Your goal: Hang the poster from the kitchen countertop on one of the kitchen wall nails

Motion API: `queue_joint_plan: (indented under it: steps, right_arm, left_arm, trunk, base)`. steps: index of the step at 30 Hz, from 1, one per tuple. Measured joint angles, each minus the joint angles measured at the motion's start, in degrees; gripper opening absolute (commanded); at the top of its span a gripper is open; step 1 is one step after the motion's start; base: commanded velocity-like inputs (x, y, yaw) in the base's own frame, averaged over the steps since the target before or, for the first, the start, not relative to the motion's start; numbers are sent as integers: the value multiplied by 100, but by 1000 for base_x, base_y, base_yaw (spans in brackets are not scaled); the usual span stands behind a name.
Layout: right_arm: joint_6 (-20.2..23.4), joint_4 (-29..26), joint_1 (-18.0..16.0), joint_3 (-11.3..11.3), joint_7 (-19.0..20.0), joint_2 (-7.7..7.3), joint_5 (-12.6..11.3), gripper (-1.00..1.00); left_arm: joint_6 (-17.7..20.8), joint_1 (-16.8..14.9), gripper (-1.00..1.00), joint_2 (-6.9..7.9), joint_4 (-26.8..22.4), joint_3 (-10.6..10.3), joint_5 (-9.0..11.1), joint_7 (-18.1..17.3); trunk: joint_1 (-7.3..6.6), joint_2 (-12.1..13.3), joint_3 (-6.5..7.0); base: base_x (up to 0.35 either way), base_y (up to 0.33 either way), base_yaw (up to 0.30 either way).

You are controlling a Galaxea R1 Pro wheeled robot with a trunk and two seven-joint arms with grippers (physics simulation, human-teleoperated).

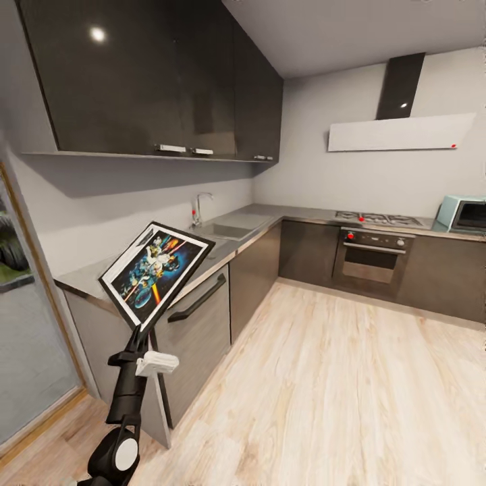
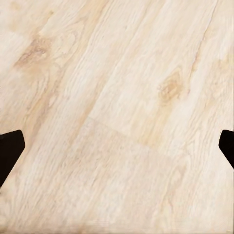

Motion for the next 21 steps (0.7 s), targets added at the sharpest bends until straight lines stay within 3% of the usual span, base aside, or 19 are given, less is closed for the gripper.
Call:
queue_joint_plan:
  steps: [5,7,13,18,21]
  right_arm:
    - [3,-2,0,-5,0,1,-4,100]
    - [1,-6,1,-7,0,0,-5,100]
    - [1,-4,1,-8,0,0,-4,100]
    - [1,-4,1,-8,0,0,-1,100]
    - [1,-8,1,-10,0,0,0,100]
  left_arm:
    - [4,-1,-100,-316,-7,-180,28,4]
    - [22,-2,-100,-498,-7,-386,14,10]
    - [248,-2,-100,-681,-5,-998,26,12]
    - [453,-2,-100,-1098,1,-1433,17,6]
    - [472,-2,-100,-1188,3,-1702,31,-5]
  trunk:
    - [-1,-1,8]
    - [-2,-1,16]
    - [-2,-1,43]
    - [-2,-1,67]
    - [-2,-1,81]
  base:
    - [-55,0,-72]
    - [-11,0,-221]
    - [-4,0,-256]
    - [-1,0,-271]
    - [0,0,-274]
